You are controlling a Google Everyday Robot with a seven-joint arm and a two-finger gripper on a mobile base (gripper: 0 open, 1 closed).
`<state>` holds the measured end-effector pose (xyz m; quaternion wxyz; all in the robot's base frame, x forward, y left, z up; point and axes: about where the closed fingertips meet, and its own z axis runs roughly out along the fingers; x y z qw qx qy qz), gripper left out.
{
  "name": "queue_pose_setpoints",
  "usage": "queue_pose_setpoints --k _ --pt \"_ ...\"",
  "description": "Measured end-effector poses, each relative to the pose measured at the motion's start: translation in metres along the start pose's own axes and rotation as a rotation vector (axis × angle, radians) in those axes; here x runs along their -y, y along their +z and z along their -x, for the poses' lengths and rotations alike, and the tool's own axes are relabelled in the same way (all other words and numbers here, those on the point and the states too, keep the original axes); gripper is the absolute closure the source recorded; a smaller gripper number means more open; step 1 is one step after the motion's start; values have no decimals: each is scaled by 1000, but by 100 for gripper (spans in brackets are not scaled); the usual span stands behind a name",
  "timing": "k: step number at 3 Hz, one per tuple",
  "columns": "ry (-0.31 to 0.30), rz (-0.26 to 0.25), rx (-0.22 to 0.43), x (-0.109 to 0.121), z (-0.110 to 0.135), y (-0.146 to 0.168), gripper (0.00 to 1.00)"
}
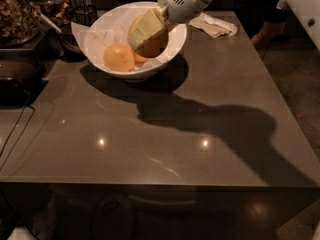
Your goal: Pick orange from white bowl
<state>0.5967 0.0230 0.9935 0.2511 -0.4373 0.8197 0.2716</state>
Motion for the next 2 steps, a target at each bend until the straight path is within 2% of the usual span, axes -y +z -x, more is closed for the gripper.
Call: queue_pose_setpoints --k 2 --pt "0 1 -10 0 -1 3 100"
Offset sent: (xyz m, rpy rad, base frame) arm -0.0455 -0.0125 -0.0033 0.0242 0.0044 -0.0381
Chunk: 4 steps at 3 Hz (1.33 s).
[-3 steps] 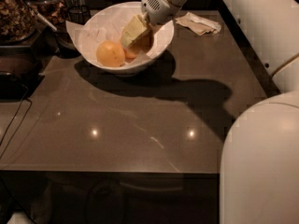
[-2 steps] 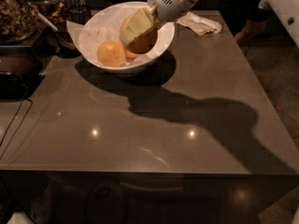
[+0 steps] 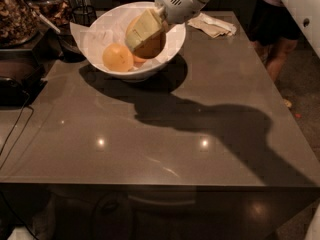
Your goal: Pick orange from white bowl
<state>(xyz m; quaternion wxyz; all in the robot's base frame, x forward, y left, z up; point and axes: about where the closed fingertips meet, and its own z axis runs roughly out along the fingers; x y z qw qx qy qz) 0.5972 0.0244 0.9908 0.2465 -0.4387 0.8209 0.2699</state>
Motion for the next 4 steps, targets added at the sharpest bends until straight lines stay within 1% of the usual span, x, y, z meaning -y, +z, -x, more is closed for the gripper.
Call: queue_pose_setpoints --k 1,2,3,4 --pt "23 -16 23 -16 -14 -8 100" --pt "71 -56 64 -47 -37 -23 100" --pt "121 -96 88 -70 -56 -33 100" --pt "151 -121 93 -87 -66 -38 100"
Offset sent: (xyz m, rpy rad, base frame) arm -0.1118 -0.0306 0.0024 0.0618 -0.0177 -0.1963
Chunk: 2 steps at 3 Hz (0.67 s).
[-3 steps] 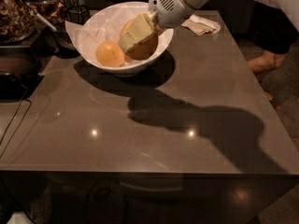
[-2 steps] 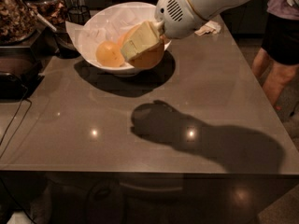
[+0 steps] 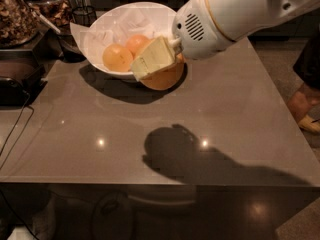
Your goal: Pick orange from white bowl
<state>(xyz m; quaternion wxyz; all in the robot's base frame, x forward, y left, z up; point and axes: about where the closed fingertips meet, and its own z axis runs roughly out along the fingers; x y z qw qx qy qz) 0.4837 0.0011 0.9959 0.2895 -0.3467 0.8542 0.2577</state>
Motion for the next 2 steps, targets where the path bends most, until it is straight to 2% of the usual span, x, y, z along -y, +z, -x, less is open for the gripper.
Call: queue_pose_setpoints --k 1,2 --pt "1 -42 -25 -1 -3 -3 100" --pt "1 -42 -25 -1 -3 -3 100"
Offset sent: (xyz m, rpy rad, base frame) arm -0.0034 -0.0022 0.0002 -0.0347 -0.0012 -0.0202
